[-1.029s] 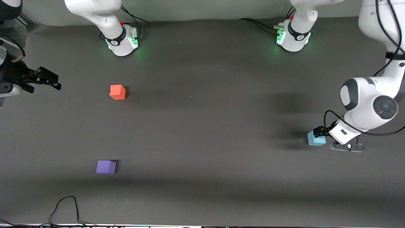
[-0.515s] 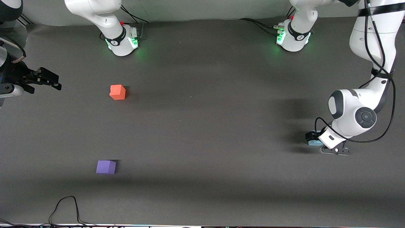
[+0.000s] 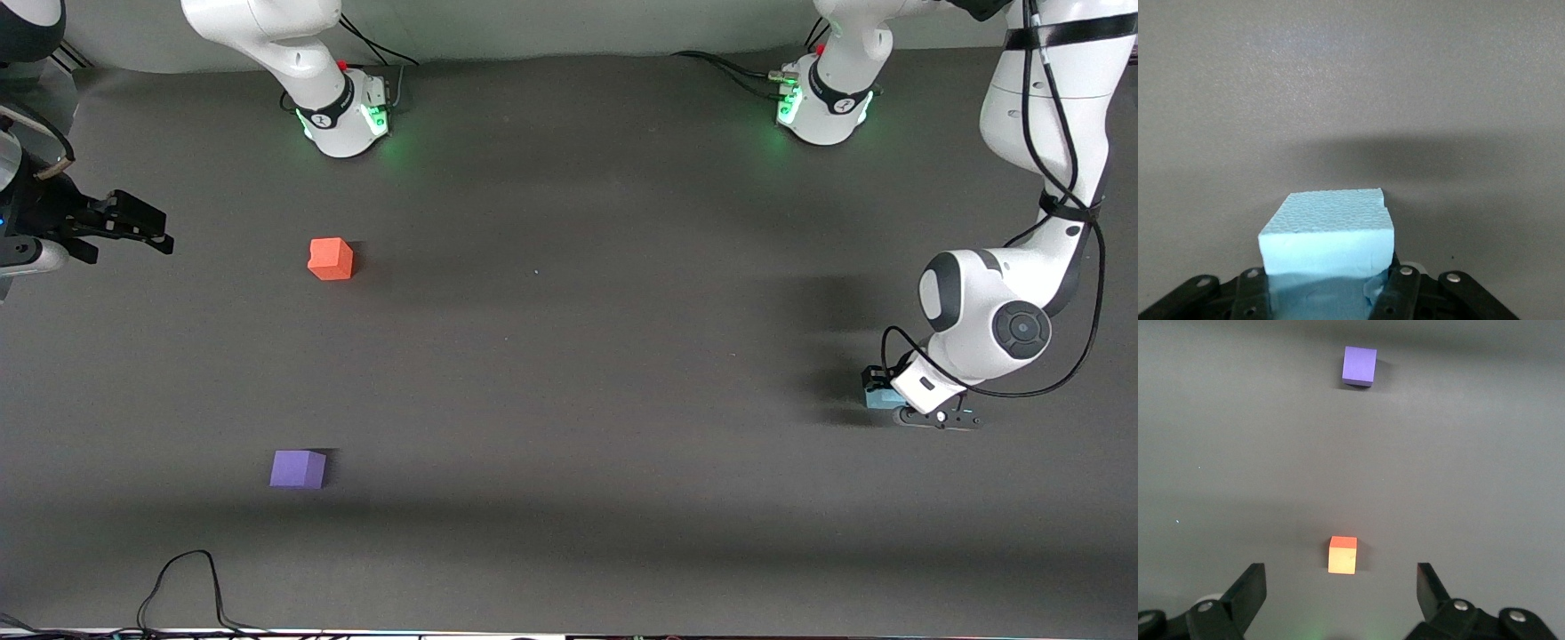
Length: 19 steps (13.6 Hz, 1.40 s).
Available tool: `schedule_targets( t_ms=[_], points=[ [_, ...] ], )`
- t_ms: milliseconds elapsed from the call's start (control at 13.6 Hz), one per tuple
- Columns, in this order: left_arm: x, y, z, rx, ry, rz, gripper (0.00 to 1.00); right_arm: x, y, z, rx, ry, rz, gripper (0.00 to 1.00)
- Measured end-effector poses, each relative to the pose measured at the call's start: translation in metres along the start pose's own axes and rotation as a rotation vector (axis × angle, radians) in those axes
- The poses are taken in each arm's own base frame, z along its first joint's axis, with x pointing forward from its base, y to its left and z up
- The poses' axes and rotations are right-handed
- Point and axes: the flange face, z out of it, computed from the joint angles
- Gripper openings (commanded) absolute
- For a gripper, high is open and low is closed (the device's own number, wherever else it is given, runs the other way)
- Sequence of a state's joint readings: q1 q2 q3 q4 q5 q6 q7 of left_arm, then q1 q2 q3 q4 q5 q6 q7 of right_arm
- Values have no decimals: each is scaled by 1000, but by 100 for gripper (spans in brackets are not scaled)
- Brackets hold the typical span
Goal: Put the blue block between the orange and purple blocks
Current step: 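Lower the left gripper onto the light blue block and close it, then lift the blue block with the left gripper and carry it toward the table middle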
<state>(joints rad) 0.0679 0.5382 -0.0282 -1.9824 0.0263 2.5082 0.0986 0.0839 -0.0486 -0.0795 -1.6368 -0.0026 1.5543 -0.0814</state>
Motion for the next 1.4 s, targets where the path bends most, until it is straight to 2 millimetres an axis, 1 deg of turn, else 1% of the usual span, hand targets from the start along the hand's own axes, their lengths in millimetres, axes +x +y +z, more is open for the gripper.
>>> schedule_targets(
  t_ms=[147, 221, 294, 368, 515, 588, 662, 735, 809, 882, 956, 1029, 1176, 1250, 1324, 1397],
  points=[
    [2, 0, -4, 1, 5, -11, 20, 0, 0, 0, 0, 0, 0, 100],
    [5, -1, -12, 1, 1, -21, 20, 0, 0, 0, 0, 0, 0, 100],
    [9, -2, -27, 1, -17, -29, 20, 0, 0, 0, 0, 0, 0, 100],
    [16, -2, -51, 0, -40, -39, 20, 0, 0, 0, 0, 0, 0, 100],
    [29, 4, -113, 2, -56, -79, 20, 0, 0, 0, 0, -1, -1, 100],
    [34, 14, -145, 3, -52, -97, 20, 0, 0, 1, 0, -1, -1, 100],
    [37, 30, -171, 6, -58, -108, 20, 0, 0, 1, 0, -1, -1, 100],
    [37, 53, -191, 9, -75, -119, 20, 0, 0, 1, 0, -2, -1, 100],
    [38, 83, -206, 13, -87, -135, 20, 1, 0, 1, 0, -2, -1, 100],
    [39, 116, -216, 17, -88, -155, 20, 1, 0, 1, 0, -2, -1, 100],
    [38, 154, -223, 18, -77, -185, 20, 1, 0, 1, 0, -2, -2, 100],
    [35, 201, -228, 18, -62, -222, 20, 1, 0, 1, 0, -2, -3, 100],
    [23, 306, -232, 12, -35, -283, 20, 1, 0, 1, 0, -2, -4, 100],
    [14, 358, -232, 5, -21, -300, 20, 1, 1, 1, 0, -2, -4, 100],
    [4, 405, -229, -3, -11, -310, 20, 1, 1, 1, 0, -2, -5, 100],
    [-7, 448, -223, -10, -5, -310, 20, 1, 1, 1, 0, -2, -5, 100]
  ],
)
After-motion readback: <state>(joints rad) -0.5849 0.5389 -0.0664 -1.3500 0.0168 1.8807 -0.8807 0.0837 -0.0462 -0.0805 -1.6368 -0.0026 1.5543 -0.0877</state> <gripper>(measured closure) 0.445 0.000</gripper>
